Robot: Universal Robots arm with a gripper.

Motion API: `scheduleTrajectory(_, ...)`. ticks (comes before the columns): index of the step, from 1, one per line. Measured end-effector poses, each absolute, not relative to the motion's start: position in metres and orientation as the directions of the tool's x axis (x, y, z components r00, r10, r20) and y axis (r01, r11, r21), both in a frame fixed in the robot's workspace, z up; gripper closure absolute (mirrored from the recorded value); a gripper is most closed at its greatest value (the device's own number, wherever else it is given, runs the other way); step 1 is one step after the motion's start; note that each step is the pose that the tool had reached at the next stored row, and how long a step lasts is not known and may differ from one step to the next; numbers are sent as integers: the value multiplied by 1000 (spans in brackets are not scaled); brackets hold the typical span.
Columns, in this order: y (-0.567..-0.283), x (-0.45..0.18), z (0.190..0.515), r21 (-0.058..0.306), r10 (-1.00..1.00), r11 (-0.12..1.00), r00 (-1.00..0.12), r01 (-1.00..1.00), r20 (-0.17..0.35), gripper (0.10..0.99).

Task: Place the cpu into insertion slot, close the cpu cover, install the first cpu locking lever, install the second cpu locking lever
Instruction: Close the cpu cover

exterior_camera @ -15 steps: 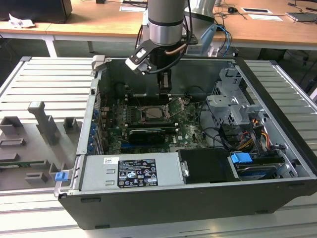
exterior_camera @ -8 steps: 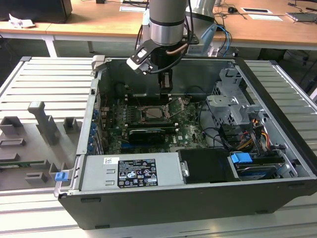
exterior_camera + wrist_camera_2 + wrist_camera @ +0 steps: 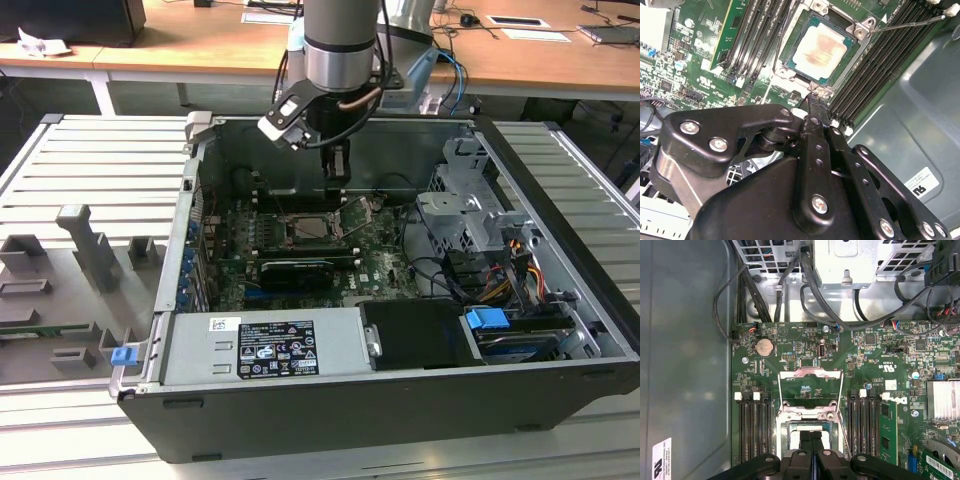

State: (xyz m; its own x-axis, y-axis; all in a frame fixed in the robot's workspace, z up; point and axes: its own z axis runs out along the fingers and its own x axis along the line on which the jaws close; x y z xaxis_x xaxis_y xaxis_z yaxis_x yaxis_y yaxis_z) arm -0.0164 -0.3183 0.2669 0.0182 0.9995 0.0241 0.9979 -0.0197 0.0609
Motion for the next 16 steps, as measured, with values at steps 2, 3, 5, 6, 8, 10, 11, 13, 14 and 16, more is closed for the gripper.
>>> scheduleTrajectory(2,-318,-15,267,61,1000,-20,18,998,24,980)
scheduleTrajectory(3,-318,-15,267,61,1000,-20,18,998,24,980)
scheduleTrajectory(5,-318,-13,268,61,1000,-20,18,998,24,980)
scheduleTrajectory(6,-318,-13,268,61,1000,-20,18,998,24,980)
scheduleTrajectory(8,-318,-13,270,61,1000,-20,18,998,24,980)
scheduleTrajectory(10,-318,-13,272,61,1000,-20,18,998,24,980)
scheduleTrajectory(11,-318,-13,273,61,1000,-20,18,998,24,980)
scheduleTrajectory(13,-318,-13,274,61,1000,-20,18,998,24,980)
scheduleTrajectory(14,-318,-12,274,61,1000,-20,18,998,24,980)
scheduleTrajectory(16,-318,-10,275,61,1000,-20,18,998,24,980)
